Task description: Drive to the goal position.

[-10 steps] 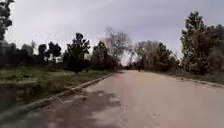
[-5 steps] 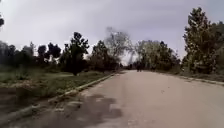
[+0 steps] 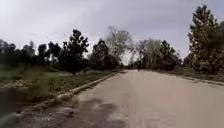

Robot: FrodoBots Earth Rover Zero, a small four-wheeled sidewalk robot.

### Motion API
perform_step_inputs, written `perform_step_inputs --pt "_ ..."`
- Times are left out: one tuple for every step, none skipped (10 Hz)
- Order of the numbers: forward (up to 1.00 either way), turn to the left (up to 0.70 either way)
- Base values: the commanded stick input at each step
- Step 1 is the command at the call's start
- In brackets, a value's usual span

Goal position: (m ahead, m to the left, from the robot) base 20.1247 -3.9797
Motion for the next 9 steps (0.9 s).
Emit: perform_step_inputs --pt "0.7 0.0" --pt "0.7 0.0" --pt "0.7 0.0" --pt "0.7 0.0" --pt "0.7 0.0" --pt "0.7 0.0" --pt "0.7 0.0" --pt "0.7 0.0" --pt "0.7 0.0"
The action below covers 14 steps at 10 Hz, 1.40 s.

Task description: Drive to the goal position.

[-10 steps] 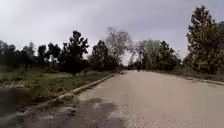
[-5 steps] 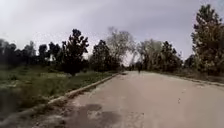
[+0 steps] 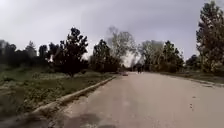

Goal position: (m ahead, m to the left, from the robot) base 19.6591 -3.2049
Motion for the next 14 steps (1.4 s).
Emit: perform_step_inputs --pt "0.7 0.0" --pt "0.7 0.0" --pt "0.7 0.0" --pt "0.7 0.0" --pt "0.7 0.0" --pt "0.7 0.0" --pt "0.7 -0.06" --pt "0.7 -0.17" --pt "0.7 -0.28" --pt "0.7 -0.35" --pt "0.7 -0.35" --pt "0.7 -0.35" --pt "0.7 -0.35" --pt "0.7 -0.35"
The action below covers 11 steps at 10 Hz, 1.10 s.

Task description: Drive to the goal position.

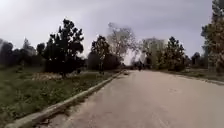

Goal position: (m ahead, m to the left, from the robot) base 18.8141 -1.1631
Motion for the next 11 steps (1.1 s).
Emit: perform_step_inputs --pt "0.7 -0.33" --pt "0.7 -0.26" --pt "0.7 -0.19" --pt "0.7 -0.12" --pt "0.7 -0.06" --pt "0.7 0.0" --pt "0.7 0.0" --pt "0.7 0.0" --pt "0.7 0.0" --pt "0.7 0.0" --pt "0.7 0.0"
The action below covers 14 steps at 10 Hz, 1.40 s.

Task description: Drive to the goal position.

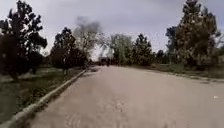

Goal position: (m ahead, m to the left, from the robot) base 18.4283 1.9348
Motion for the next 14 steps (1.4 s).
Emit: perform_step_inputs --pt "0.7 0.0" --pt "0.7 0.0" --pt "0.7 0.0" --pt "0.7 0.0" --pt "0.7 0.0" --pt "0.7 0.0" --pt "0.7 0.0" --pt "0.7 0.0" --pt "0.7 0.0" --pt "0.7 0.0" --pt "0.7 0.0" --pt "0.7 0.0" --pt "0.7 0.0" --pt "0.7 0.0"
